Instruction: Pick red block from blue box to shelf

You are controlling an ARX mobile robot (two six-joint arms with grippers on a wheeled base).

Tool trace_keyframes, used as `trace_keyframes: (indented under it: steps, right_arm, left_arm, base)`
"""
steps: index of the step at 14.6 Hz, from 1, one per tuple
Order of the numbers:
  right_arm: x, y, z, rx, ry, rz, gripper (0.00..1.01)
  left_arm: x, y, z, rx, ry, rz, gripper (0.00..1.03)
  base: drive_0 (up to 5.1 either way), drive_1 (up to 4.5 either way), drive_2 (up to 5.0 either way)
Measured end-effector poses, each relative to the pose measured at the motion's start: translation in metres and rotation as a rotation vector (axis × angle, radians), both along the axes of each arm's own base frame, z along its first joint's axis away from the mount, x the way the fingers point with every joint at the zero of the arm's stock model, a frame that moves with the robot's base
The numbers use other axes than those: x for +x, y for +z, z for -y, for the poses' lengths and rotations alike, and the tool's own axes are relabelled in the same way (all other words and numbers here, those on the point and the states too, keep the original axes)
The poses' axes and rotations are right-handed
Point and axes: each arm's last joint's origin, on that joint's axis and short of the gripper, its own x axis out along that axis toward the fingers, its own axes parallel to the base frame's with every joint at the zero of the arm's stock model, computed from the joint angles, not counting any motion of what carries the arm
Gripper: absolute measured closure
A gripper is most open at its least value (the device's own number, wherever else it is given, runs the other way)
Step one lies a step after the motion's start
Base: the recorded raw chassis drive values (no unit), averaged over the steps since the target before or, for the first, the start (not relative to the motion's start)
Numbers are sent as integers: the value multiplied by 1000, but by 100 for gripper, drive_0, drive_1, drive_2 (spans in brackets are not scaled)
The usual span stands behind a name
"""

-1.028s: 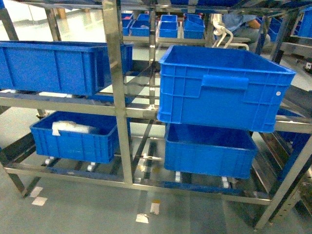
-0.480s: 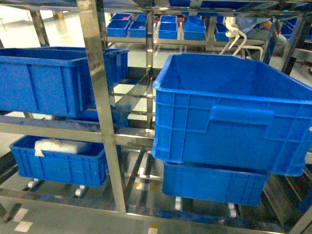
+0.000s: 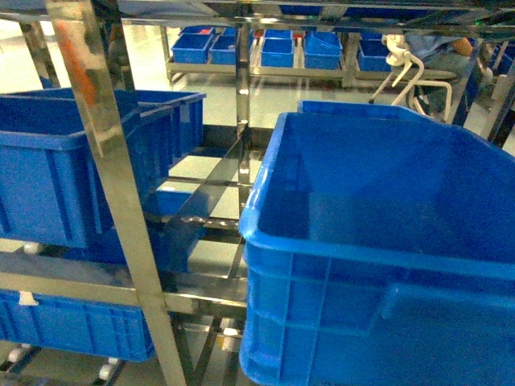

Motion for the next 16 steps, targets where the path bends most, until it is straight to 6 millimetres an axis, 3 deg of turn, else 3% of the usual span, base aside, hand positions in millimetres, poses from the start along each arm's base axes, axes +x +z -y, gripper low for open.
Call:
trace_keyframes:
  steps: [10, 16]
  right_arm:
    - [1, -1, 0, 0, 0, -6, 72]
    - [17, -6, -2, 40, 41, -114, 72]
  left_arm:
    - [0, 0, 0, 0, 0, 0, 5]
    - [0, 0, 0, 0, 0, 0, 5]
  base:
    - [0, 0, 0]
    - [0, 0, 0]
